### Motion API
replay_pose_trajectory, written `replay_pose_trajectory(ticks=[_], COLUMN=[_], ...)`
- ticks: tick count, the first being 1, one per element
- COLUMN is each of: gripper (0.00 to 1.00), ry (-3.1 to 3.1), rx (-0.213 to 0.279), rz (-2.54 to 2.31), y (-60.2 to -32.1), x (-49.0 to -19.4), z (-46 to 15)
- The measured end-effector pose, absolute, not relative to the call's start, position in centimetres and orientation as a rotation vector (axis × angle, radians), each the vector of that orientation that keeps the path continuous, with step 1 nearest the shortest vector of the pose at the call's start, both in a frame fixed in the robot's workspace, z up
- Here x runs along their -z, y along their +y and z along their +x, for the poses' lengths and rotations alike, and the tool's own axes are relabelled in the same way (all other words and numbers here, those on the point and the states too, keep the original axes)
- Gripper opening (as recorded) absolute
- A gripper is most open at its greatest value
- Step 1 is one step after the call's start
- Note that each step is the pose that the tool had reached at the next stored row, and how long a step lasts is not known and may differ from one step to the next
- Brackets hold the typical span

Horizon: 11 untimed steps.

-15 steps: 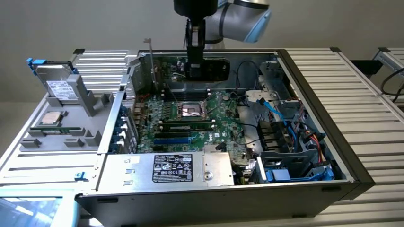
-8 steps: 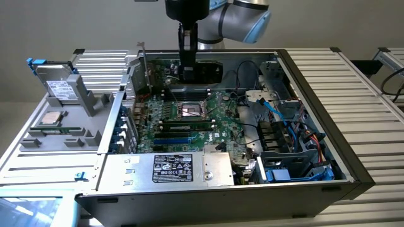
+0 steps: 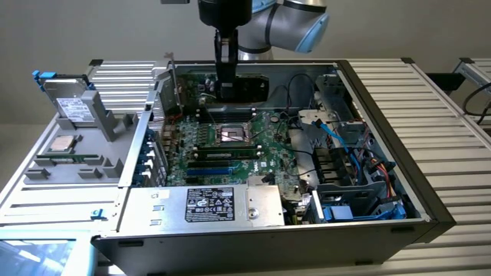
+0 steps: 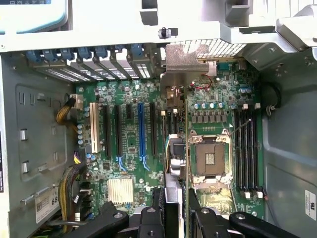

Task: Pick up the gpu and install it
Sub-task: 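Insert the gpu into the slot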

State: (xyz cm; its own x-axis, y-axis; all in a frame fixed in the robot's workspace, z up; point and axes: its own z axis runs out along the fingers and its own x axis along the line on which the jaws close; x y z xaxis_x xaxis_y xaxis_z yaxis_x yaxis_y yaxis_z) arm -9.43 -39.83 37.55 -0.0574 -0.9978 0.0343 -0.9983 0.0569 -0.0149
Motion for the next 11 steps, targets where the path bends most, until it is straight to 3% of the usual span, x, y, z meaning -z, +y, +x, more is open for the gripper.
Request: replay_pose_trajectory(ticks=[11], gripper=[0.29], ry=[-2.262], rx=[-0.051], rz=[2.158], y=[-40.6], x=[-36.0], z=[-9.8])
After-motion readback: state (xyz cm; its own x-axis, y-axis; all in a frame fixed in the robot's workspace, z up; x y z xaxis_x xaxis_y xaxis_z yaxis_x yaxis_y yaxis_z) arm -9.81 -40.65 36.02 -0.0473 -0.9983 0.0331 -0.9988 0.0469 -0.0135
